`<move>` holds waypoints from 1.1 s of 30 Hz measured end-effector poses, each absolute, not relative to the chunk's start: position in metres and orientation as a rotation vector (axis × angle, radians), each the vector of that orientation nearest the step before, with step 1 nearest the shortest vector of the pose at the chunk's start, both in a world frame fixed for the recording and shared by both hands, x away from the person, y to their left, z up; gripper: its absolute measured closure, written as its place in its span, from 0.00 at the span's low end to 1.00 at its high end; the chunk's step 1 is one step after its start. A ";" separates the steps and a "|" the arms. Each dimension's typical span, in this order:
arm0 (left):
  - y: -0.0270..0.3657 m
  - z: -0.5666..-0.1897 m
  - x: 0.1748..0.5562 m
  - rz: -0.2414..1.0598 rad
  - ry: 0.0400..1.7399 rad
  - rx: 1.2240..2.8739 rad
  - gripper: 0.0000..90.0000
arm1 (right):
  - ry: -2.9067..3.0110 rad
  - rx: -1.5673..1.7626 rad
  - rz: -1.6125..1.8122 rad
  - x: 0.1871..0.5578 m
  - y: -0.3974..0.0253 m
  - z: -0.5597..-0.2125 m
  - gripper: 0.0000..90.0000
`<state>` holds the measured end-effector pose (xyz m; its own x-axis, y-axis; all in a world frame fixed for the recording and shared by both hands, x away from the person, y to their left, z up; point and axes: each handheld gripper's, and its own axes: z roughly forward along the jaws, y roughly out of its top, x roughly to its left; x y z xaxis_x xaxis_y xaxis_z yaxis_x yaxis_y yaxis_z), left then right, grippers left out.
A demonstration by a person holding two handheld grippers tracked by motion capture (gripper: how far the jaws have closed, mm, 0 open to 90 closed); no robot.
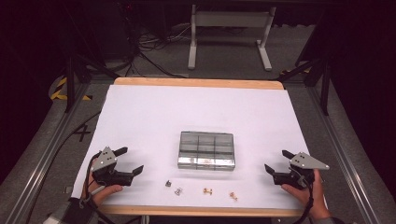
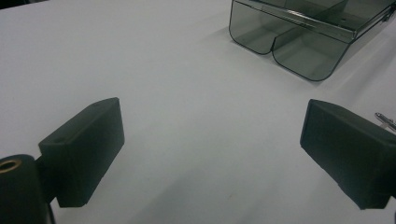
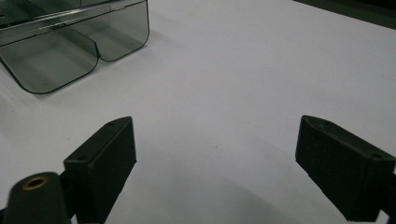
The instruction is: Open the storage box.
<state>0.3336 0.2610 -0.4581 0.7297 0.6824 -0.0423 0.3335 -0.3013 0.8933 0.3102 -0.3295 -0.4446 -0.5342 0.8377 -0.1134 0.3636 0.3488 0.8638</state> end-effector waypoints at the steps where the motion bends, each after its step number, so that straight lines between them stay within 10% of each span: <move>1: 0.261 -0.458 0.334 0.421 0.785 1.910 0.08 | 2.070 1.043 1.110 0.310 -0.329 -0.444 0.15; 16: 0.256 -0.457 0.336 0.389 0.757 1.968 0.21 | 2.131 1.016 1.061 0.313 -0.324 -0.445 0.27; 24: 0.246 -0.450 0.340 0.382 0.695 2.029 0.55 | 2.123 1.025 1.001 0.315 -0.320 -0.445 0.35; 33: 0.214 -0.437 0.350 0.385 0.601 2.088 0.70 | 2.208 0.983 1.120 0.313 -0.300 -0.425 0.42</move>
<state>0.3504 0.2139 -0.4372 0.8332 0.5512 0.0439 0.2704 -0.4754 0.8372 0.3126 -0.3003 -0.4252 -0.6307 0.7709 -0.0885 0.3842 0.4093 0.8276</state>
